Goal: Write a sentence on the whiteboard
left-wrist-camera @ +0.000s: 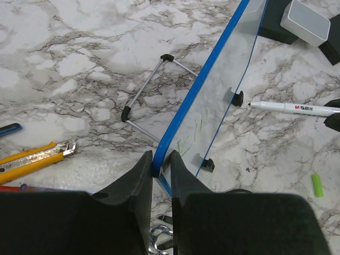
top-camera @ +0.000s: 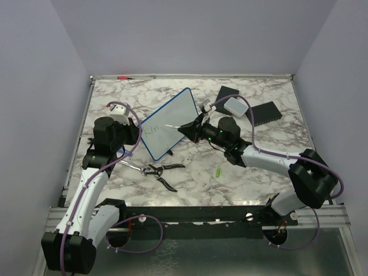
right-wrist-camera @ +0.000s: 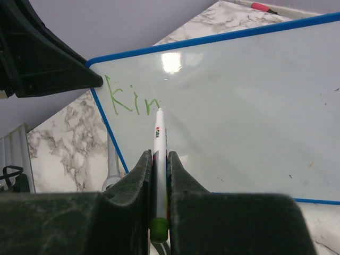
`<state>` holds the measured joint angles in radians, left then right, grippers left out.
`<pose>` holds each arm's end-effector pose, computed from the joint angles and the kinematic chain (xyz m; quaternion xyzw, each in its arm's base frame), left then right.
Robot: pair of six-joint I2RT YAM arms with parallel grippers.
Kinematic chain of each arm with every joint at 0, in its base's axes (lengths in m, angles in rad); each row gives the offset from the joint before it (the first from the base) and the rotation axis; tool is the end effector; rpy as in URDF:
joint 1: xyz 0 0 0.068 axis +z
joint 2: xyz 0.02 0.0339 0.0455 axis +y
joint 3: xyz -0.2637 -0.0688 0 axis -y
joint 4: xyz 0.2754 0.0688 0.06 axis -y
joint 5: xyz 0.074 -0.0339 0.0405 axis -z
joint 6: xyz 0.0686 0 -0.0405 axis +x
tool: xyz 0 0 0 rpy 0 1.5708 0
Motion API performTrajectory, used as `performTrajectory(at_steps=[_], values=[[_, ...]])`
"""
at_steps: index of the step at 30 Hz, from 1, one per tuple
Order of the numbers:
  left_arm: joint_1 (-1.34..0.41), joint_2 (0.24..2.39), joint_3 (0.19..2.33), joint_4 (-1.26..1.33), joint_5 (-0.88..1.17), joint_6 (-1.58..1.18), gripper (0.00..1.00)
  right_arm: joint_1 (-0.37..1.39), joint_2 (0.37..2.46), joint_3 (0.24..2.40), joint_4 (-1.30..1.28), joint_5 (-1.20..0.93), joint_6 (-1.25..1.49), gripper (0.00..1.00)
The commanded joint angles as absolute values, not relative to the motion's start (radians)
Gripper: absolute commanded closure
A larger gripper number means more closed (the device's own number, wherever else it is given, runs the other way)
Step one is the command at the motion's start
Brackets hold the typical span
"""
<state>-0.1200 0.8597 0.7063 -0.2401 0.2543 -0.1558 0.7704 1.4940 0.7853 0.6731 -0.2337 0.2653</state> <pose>0.2550 -0.0481 0.2767 0.0556 0.8261 -0.1802 0.5310 0.2678 0.2820 0.2377 -0.2570 0.6718 0.4143 0.5577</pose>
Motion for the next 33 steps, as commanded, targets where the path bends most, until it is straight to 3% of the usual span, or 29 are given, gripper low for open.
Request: performTrajectory(at_steps=[1, 33], values=[[-0.122, 0.848, 0.691, -0.248, 0.253, -0.137, 0.97, 0.766, 1.539, 0.837, 0.718, -0.278, 0.279, 0.99], [-0.123, 0.847, 0.691, -0.247, 0.250, -0.139, 0.97, 0.757, 1.669, 0.922, 0.721, -0.283, 0.286, 0.99]])
